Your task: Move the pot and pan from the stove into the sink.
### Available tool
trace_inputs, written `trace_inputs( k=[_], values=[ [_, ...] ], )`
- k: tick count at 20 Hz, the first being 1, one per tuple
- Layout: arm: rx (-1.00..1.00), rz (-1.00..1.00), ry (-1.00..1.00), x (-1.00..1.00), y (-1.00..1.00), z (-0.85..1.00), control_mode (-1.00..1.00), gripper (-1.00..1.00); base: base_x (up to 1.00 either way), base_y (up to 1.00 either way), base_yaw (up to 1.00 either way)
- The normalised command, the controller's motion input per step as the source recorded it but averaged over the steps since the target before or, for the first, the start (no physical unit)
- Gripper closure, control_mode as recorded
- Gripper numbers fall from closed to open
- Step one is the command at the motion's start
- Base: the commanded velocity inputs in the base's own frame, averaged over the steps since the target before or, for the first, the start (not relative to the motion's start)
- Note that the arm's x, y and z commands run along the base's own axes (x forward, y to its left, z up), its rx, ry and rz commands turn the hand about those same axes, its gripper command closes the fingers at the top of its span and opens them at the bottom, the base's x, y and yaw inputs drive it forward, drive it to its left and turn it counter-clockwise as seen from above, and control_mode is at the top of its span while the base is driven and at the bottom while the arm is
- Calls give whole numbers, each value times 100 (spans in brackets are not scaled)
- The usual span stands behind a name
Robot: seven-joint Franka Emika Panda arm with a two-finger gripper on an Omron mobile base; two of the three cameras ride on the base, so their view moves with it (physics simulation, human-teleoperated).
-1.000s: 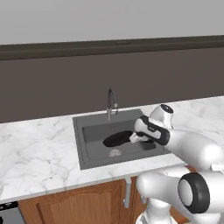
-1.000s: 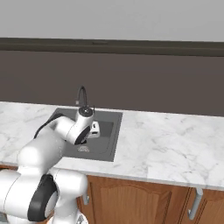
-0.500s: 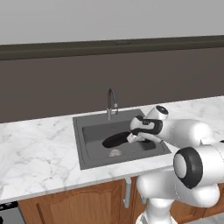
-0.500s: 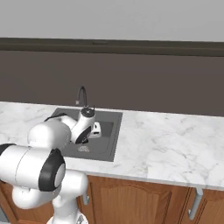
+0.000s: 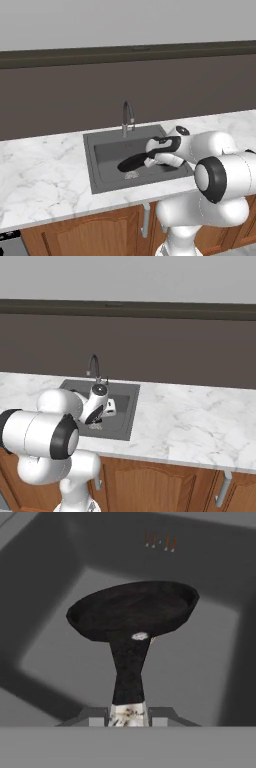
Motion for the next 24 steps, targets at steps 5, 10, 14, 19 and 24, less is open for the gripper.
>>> trace_inputs(
  k=[5,10,14,19,24],
  values=[
    [0,0,0,2,0,0,-100,100,0,0,0],
    [-1,0,0,16,0,-23,-100,100,0,0,0],
    [0,0,0,7,0,-8,-100,-100,0,0,0],
    [1,0,0,0,0,10,-100,-100,0,0,0],
    [3,0,0,6,0,51,-100,-100,0,0,0]
  ],
)
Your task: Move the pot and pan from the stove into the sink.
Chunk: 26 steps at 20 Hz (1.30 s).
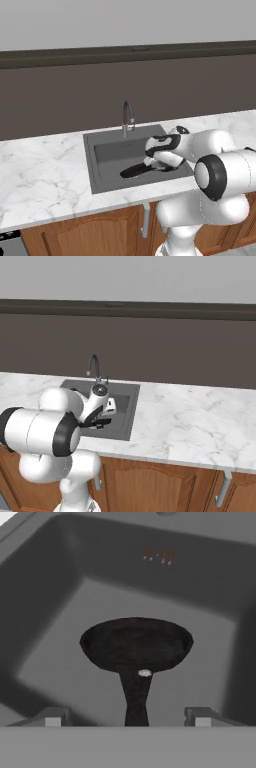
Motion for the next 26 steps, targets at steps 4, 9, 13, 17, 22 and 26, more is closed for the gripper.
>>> trace_inputs(
  k=[4,9,13,17,22,26],
  values=[
    [1,0,2,2,0,80,-100,-100,0,0,0],
    [0,0,10,0,0,92,-100,-100,0,0,0],
    [0,0,13,-12,0,90,-100,-100,0,0,0],
    [0,0,13,-41,-1,75,-100,-100,0,0,0],
    [0,2,8,-74,-4,58,-100,-100,0,0,0],
    [-2,6,2,-93,-1,57,-100,-100,0,0,0]
  ],
)
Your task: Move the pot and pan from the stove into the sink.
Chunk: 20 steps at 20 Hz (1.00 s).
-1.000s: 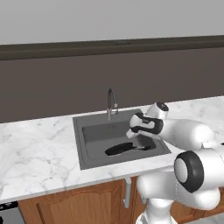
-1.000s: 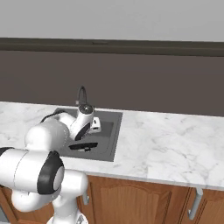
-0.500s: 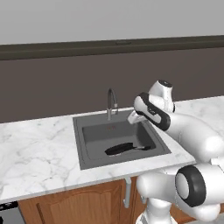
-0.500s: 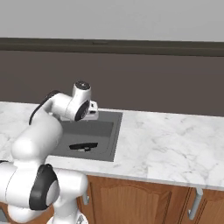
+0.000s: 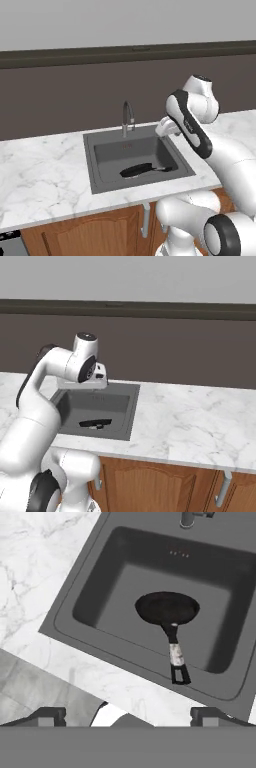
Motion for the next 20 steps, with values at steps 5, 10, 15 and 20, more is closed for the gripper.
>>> trace_inputs(
  k=[5,10,15,20],
  values=[
    [-3,9,-3,-100,0,45,-100,-100,0,0,0],
    [-3,8,-28,-78,0,19,-100,-100,0,0,0],
    [-3,7,-41,-62,0,13,-100,-100,0,0,0],
    [-1,3,-35,-39,0,8,-100,-100,0,0,0]
  ],
)
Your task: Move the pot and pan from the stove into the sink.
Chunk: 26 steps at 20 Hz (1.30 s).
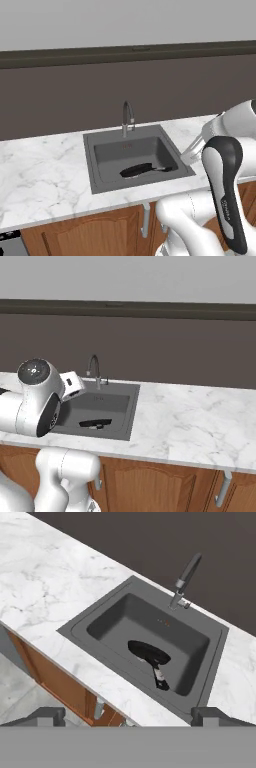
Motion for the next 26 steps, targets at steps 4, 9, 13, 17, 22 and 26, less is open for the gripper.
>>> trace_inputs(
  k=[4,9,13,17,22,26],
  values=[
    [0,0,0,0,0,0,-100,-100,0,0,0],
    [0,0,0,0,0,0,-100,-100,0,0,0],
    [0,0,0,-2,0,0,100,-100,-27,0,8],
    [0,0,0,0,0,0,100,-100,-41,0,32],
    [0,0,0,0,0,0,100,-100,-41,0,40],
    [0,0,0,0,0,0,100,-100,-40,0,40]
  ],
)
